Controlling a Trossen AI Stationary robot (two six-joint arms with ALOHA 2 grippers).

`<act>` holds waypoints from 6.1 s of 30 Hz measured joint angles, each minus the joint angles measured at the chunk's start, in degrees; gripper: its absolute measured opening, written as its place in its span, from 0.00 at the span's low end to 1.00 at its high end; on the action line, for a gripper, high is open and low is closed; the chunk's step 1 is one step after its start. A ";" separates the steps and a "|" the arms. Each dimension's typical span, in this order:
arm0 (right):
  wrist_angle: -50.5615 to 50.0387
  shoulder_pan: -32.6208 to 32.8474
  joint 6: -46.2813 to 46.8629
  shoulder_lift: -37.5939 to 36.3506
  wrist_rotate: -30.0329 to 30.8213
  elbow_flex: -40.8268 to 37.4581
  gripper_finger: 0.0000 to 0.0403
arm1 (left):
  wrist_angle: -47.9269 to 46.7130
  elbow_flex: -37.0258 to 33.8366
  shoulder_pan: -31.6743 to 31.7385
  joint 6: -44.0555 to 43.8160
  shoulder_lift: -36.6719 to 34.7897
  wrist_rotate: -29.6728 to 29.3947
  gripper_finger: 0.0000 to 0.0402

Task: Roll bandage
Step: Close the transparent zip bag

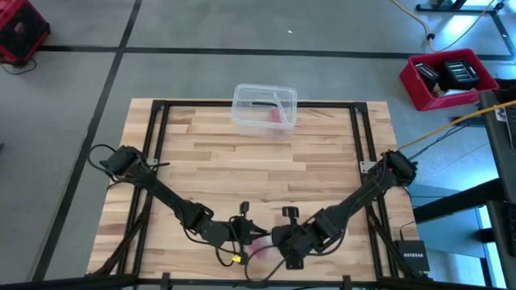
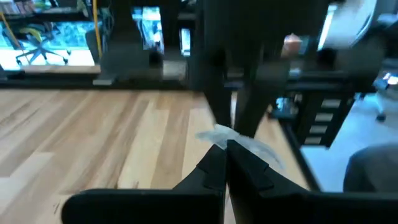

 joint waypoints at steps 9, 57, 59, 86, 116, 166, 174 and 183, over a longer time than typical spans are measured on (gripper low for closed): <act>-4.42 -0.18 3.89 -1.72 0.40 1.32 0.02 | -1.68 -0.20 -0.02 -0.39 0.34 0.31 0.00; 18.93 2.70 5.61 -7.34 13.77 -12.00 0.03 | -2.21 -0.44 0.22 -0.23 0.62 -1.93 0.00; 18.94 2.83 5.81 -7.34 13.88 -12.80 0.03 | -2.28 -0.44 0.22 -0.23 0.62 -2.05 0.00; 20.82 2.88 0.57 -7.26 12.77 -13.68 0.02 | -7.27 0.26 0.18 -5.25 -3.18 3.74 0.21; 21.21 2.83 -0.91 -7.27 12.84 -13.61 0.03 | -16.36 4.11 5.14 -4.67 -0.38 12.15 0.15; 18.30 12.19 -4.70 -8.18 35.35 -10.55 0.10 | 0.94 4.11 2.40 6.22 -0.47 9.24 0.00; 17.68 12.19 -1.14 -8.18 34.65 -14.86 0.09 | 1.76 4.11 1.86 6.81 -0.62 8.59 0.00; 18.77 12.20 2.55 -8.16 32.74 -17.47 0.08 | 2.19 4.11 1.88 6.99 -0.88 8.61 0.00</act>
